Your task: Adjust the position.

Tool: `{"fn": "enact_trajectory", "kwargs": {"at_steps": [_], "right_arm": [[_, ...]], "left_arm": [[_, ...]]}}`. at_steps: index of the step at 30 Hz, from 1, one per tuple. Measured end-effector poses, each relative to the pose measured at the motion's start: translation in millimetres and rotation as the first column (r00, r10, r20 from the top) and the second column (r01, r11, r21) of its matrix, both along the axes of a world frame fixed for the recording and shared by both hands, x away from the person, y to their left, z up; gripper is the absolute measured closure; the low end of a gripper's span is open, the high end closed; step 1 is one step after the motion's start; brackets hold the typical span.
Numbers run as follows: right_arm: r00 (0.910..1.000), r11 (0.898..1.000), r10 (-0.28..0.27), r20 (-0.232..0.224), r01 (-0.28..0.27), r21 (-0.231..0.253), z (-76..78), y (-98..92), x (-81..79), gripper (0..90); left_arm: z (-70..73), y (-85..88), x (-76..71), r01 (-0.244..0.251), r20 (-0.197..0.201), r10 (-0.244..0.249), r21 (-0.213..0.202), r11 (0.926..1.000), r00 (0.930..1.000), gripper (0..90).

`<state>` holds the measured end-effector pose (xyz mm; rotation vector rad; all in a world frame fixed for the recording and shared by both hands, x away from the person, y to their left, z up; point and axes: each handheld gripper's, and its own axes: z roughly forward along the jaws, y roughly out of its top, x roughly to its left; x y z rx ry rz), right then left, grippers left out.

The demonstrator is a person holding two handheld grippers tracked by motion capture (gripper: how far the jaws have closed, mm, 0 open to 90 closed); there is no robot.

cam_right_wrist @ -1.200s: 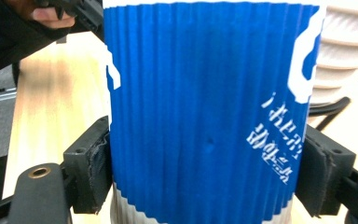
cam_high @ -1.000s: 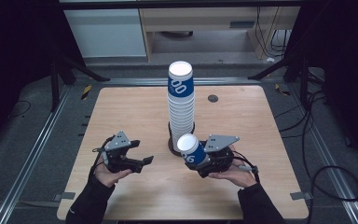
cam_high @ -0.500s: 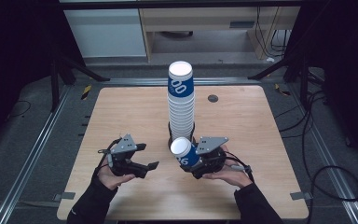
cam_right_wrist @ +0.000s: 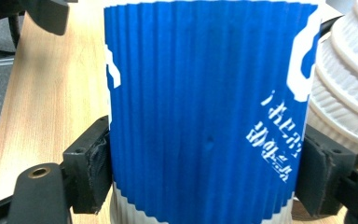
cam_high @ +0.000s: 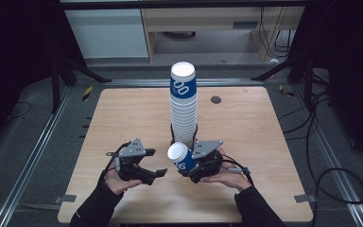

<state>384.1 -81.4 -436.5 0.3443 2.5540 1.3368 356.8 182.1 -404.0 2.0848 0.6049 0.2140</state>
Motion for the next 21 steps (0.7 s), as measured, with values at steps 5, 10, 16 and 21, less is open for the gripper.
{"fn": "enact_trajectory", "kwargs": {"at_steps": [5, 10, 16, 21], "right_arm": [[0.9999, 1.000, 0.013, 0.003, -0.013, -0.018, -2.8, 5.1, -0.5, 20.0], [0.9996, 0.999, 0.029, 0.003, -0.029, -0.026, -4.9, 10.8, -2.1, 20.0], [0.9990, 0.999, 0.045, 0.004, -0.045, -0.024, -5.7, 15.0, -3.8, 20.0], [0.9979, 0.997, 0.065, 0.006, -0.065, -0.031, -7.4, 20.8, -6.7, 20.0]], "left_arm": [[0.3, -3.1, 0.7, 0.020, -0.018, -0.021, -0.015, 0.9997, 0.9996, 14.3], [0.0, -8.3, 0.6, 0.033, -0.020, -0.033, -0.011, 0.9994, 0.9992, 13.9], [-0.5, -15.4, 1.9, 0.034, -0.023, -0.034, 0.002, 0.9994, 0.9992, 13.7], [-0.7, -22.4, 2.3, 0.036, -0.019, -0.036, 0.025, 0.9990, 0.9992, 14.1]]}}
